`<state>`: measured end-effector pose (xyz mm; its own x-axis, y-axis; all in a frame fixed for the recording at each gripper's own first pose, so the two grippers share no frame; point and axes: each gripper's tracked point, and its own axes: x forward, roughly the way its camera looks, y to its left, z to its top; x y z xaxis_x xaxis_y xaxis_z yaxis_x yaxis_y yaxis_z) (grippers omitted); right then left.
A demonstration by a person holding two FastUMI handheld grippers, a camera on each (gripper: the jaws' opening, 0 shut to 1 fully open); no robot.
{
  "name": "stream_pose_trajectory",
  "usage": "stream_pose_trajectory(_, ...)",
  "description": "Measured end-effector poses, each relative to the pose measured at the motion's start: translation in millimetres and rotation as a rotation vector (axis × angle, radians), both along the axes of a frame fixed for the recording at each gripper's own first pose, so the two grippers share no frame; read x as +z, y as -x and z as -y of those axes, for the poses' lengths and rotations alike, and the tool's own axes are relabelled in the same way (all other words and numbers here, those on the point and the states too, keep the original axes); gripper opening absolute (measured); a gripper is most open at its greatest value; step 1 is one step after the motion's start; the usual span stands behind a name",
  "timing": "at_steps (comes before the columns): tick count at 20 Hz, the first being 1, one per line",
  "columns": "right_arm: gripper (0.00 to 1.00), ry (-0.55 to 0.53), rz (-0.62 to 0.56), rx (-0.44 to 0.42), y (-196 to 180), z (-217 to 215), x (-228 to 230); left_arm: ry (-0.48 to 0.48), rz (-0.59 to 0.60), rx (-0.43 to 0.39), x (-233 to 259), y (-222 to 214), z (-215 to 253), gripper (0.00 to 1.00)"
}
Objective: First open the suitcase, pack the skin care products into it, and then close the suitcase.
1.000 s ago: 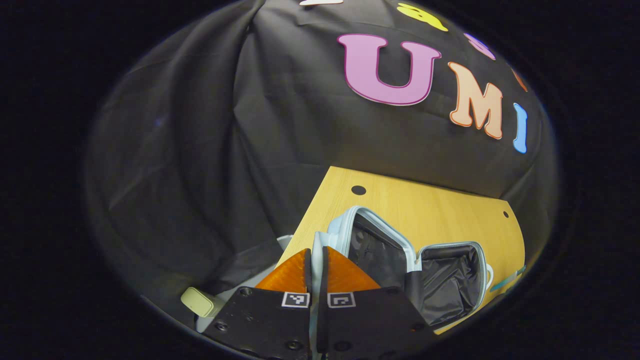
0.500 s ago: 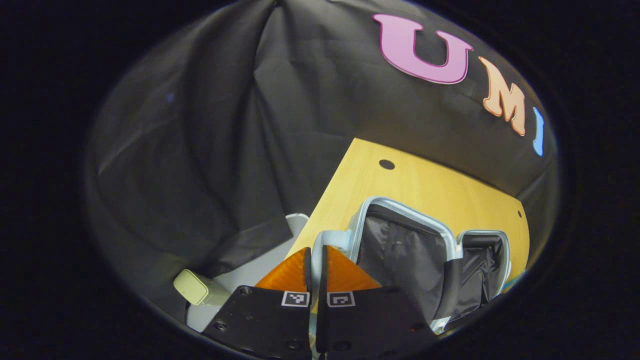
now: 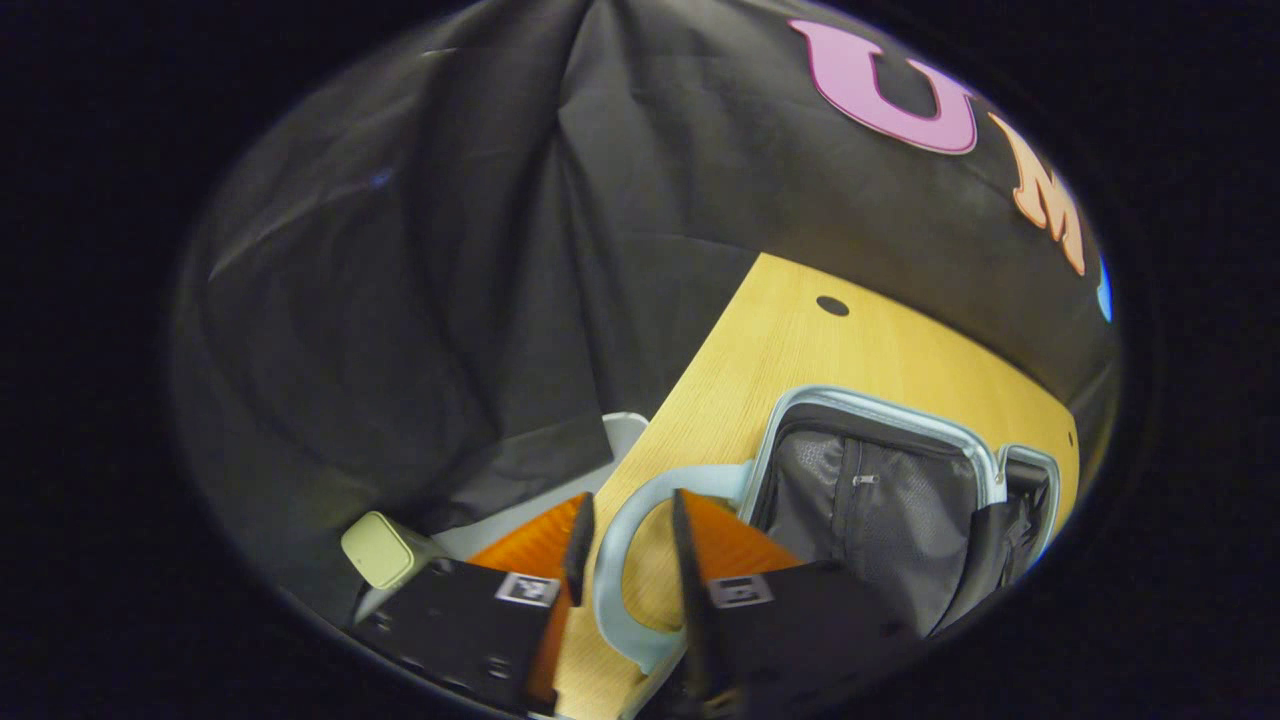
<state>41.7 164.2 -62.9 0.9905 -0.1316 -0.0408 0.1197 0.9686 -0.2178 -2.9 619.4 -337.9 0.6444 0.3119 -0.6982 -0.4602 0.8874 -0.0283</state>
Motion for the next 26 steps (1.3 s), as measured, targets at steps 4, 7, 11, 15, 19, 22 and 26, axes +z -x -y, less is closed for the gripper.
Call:
stream_pose_trajectory(4,0.99,-0.029,0.024,-0.005,1.1,19.7,7.4,-0.156,0.174,0.031,66.2,-6.1,4.1,0.94)
stream_pose_trajectory(7,0.98,-0.057,0.044,0.013,1.1,34.2,11.5,-0.272,0.310,0.006,133.4,-13.1,36.6,0.95)
stream_pose_trajectory(11,0.98,-0.089,0.060,0.057,1.3,51.5,19.2,-0.286,0.457,-0.044,203.1,-12.9,111.1,0.94)
stream_pose_trajectory(15,0.97,-0.105,0.080,0.100,1.3,67.0,27.6,-0.334,0.566,-0.110,252.1,-20.8,182.2,0.94)
stream_pose_trajectory(19,0.97,-0.140,0.091,0.122,1.3,82.6,31.2,-0.326,0.638,-0.188,281.0,-28.0,268.4,0.94)
stream_pose_trajectory(22,0.97,-0.154,0.090,0.133,3.0,93.2,30.3,-0.305,0.666,-0.243,287.6,-33.8,320.8,0.94)
stream_pose_trajectory(26,0.97,-0.166,0.089,0.139,8.0,109.4,28.4,-0.277,0.665,-0.320,287.5,-33.0,389.7,0.94)
